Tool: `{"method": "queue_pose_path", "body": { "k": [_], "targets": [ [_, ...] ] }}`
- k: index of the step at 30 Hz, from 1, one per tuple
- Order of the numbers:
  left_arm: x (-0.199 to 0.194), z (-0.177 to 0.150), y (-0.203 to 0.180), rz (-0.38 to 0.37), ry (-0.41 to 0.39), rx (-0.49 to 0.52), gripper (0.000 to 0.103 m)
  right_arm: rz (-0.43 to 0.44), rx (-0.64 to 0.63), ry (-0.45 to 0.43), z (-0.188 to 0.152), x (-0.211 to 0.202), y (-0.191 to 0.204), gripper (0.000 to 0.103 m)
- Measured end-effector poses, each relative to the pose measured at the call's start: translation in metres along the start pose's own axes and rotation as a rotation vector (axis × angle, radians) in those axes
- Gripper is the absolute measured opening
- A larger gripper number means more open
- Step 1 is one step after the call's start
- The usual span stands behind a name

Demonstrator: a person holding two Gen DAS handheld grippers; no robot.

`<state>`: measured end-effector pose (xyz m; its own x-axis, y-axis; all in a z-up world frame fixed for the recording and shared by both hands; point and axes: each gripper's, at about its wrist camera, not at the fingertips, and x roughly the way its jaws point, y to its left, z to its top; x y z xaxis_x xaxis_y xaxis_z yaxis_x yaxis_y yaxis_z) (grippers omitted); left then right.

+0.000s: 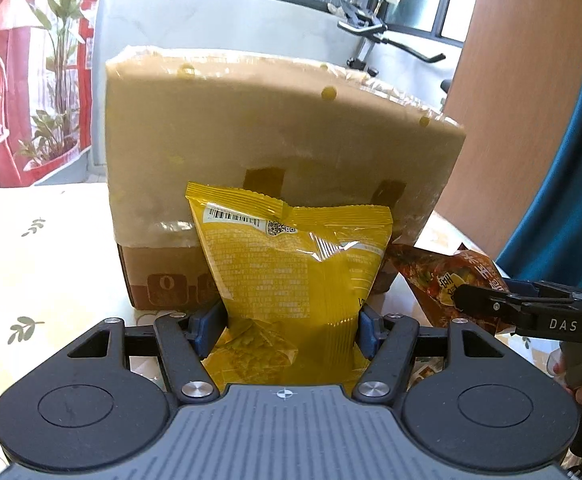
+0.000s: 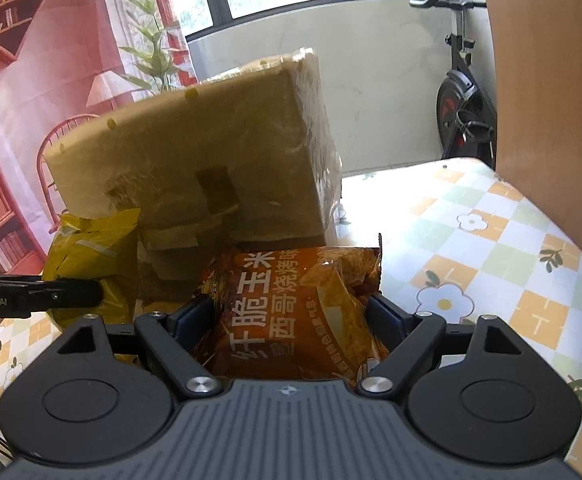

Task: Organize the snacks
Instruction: 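Grasp the yellow chip bag with left tool while right tool grasps orange corn bag, then lift both bags over the box rim and open both tools inside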

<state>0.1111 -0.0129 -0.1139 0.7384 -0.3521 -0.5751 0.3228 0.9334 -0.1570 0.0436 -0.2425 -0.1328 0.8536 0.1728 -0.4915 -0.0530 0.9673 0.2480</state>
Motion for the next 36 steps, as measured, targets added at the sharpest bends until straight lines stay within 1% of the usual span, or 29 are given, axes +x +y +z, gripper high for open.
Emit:
{"method": "queue_pose_path", "body": {
  "k": [9,15,21,29,36],
  "targets": [
    [-0.030,0.006,0.001,0.018,-0.073,-0.006,0.068,0.020,-0.011,-0.061,0.009,-0.021,0.011,0.085],
    [-0.047,0.005,0.011,0.052,-0.108,-0.027,0.068,0.039,-0.014,-0.084,0.009,-0.031,0.020,0.085],
    [-0.057,0.005,0.021,0.074,-0.129,-0.057,0.068,0.048,0.002,-0.105,0.011,-0.036,0.025,0.085],
    [-0.060,0.007,0.016,0.052,-0.167,-0.081,0.068,0.047,-0.016,-0.111,0.015,-0.043,0.032,0.085],
    [-0.061,0.004,0.016,0.028,-0.183,-0.084,0.068,0.041,-0.040,-0.135,0.022,-0.050,0.038,0.085]
  ]
}}
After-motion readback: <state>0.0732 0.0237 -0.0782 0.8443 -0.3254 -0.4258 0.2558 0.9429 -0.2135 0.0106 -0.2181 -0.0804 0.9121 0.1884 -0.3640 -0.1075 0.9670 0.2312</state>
